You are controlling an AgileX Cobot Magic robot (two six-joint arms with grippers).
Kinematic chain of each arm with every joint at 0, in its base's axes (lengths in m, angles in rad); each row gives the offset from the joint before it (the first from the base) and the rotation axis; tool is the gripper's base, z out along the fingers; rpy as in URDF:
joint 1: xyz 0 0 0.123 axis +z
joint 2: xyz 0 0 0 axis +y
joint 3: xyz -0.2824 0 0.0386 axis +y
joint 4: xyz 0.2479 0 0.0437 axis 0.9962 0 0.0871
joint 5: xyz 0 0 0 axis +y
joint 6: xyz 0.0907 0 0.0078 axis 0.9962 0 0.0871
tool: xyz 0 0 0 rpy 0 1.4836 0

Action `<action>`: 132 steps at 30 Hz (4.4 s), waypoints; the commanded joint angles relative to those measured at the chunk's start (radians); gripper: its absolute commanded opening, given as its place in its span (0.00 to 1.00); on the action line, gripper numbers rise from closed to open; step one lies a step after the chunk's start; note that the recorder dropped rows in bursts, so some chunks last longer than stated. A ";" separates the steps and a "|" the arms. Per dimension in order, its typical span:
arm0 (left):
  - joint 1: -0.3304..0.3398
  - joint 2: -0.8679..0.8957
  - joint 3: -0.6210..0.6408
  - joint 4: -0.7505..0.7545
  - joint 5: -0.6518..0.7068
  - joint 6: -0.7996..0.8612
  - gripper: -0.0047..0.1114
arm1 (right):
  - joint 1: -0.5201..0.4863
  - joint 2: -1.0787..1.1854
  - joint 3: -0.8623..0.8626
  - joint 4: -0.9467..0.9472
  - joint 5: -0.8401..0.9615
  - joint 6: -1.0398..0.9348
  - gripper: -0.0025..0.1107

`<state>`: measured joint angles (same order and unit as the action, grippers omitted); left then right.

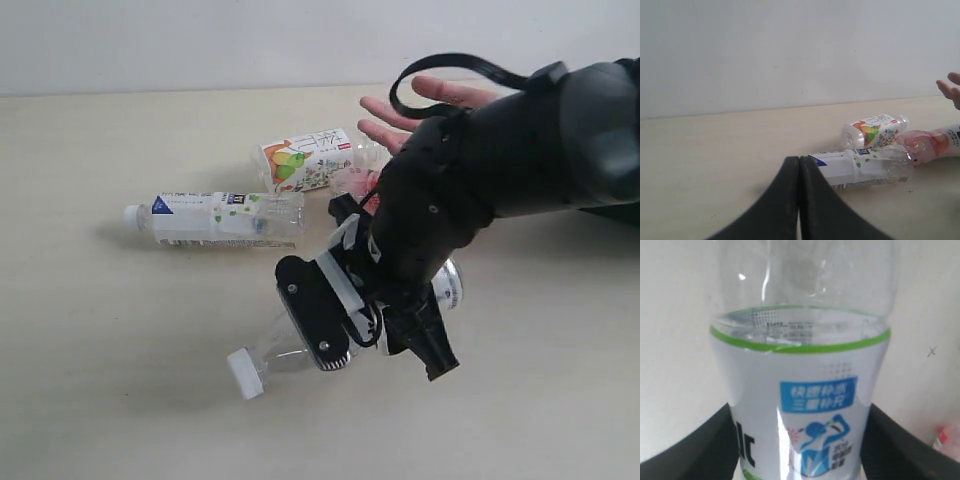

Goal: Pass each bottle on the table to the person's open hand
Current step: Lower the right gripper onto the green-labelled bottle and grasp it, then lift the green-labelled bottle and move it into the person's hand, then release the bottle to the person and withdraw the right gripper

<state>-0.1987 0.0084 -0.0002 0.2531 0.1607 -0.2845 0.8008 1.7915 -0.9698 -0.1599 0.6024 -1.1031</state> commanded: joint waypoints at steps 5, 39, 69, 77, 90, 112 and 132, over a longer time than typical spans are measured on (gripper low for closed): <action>0.000 -0.003 0.000 0.000 -0.005 -0.007 0.04 | 0.002 -0.214 -0.007 0.160 0.133 0.189 0.02; 0.000 -0.003 0.000 0.000 -0.005 -0.007 0.04 | -0.390 0.130 -0.617 0.073 0.481 1.222 0.02; 0.000 -0.003 0.000 0.000 -0.005 -0.007 0.04 | -0.388 0.130 -0.623 0.073 0.480 1.285 0.71; 0.000 -0.003 0.000 0.000 -0.005 -0.007 0.04 | -0.388 0.130 -0.623 0.071 0.476 1.254 0.83; 0.000 -0.003 0.000 0.000 -0.005 -0.007 0.04 | -0.388 0.043 -0.623 0.050 0.442 1.184 0.83; 0.000 -0.003 0.000 0.000 -0.005 -0.007 0.04 | -0.388 -0.720 -0.115 -0.042 0.366 1.039 0.03; 0.000 -0.003 0.000 0.000 -0.005 -0.007 0.04 | -0.388 -1.449 0.518 -0.311 0.075 1.183 0.02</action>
<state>-0.1987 0.0084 -0.0002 0.2531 0.1607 -0.2845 0.4165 0.3918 -0.4773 -0.4213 0.7191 -0.0158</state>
